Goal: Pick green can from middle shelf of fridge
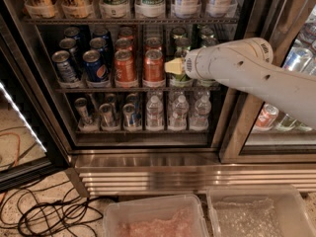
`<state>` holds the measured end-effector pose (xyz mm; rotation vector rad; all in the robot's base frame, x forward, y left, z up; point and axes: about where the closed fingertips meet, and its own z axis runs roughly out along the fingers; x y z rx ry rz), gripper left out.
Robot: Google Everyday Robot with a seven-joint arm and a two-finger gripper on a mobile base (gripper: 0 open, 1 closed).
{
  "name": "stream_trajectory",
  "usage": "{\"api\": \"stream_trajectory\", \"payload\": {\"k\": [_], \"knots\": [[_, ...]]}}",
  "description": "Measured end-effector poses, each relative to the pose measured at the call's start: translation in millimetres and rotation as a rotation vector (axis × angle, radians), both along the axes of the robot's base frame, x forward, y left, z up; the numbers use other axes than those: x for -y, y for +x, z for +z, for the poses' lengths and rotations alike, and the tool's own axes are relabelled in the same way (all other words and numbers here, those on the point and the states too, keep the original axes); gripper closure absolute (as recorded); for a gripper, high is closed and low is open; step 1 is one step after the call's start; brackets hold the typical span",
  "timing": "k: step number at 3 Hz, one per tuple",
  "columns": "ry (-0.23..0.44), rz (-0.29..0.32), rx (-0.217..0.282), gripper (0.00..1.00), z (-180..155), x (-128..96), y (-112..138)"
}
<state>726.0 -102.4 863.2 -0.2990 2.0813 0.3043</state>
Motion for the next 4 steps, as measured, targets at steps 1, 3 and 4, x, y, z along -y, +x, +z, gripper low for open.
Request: {"api": "stream_trajectory", "payload": {"k": [1, 3, 4], "knots": [[-0.030, -0.016, 0.007, 0.31, -3, 7, 11], [-0.050, -0.047, 0.024, 0.31, -3, 16, 32], [-0.050, -0.047, 0.024, 0.50, -3, 16, 32]]}}
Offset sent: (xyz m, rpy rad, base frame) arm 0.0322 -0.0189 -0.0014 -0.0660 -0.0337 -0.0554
